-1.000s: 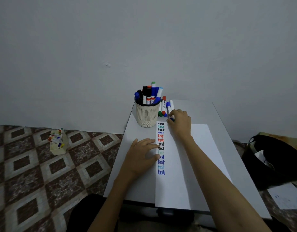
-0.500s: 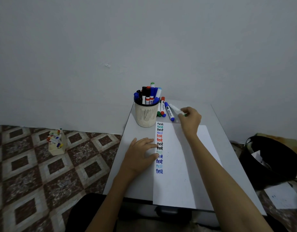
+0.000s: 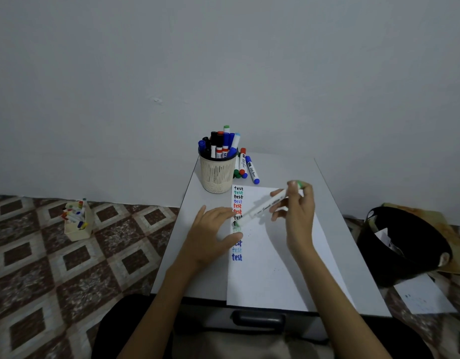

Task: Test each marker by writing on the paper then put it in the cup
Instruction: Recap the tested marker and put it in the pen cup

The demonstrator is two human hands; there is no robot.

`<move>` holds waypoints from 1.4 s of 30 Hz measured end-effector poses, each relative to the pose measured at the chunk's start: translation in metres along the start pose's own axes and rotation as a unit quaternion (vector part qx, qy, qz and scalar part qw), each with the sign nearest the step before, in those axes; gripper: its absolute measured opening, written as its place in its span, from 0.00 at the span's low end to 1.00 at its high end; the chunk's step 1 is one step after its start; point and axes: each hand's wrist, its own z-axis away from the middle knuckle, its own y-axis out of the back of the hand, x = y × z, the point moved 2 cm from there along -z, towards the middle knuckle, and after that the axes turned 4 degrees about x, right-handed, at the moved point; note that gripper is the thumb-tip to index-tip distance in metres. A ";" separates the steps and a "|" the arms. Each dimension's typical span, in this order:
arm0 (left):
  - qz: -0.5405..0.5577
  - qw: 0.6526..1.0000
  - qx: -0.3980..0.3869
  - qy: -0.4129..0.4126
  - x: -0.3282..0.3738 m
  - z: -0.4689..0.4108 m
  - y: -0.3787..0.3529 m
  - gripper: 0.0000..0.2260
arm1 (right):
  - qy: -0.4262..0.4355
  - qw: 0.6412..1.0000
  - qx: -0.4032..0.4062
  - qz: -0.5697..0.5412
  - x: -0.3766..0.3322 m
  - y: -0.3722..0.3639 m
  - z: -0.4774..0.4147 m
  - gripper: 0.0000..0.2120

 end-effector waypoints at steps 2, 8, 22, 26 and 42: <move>0.013 1.000 -0.009 -0.024 0.007 0.000 0.004 0.27 | -0.020 0.999 -0.030 0.002 0.005 -0.006 0.015 0.10; 0.042 0.999 -0.005 -0.024 0.023 0.006 0.015 0.22 | -0.076 0.981 -0.176 0.026 0.017 -0.027 0.048 0.07; 0.077 0.996 0.052 0.000 0.020 0.006 0.021 0.18 | -0.066 0.973 -0.209 0.073 0.008 -0.031 0.045 0.06; 0.038 0.997 0.053 0.036 0.017 0.007 0.020 0.16 | -0.051 0.992 -0.109 -0.036 0.001 -0.016 0.041 0.06; -0.078 0.996 0.029 0.035 0.001 0.010 0.005 0.18 | -0.099 0.988 -0.116 0.011 0.036 -0.014 0.076 0.19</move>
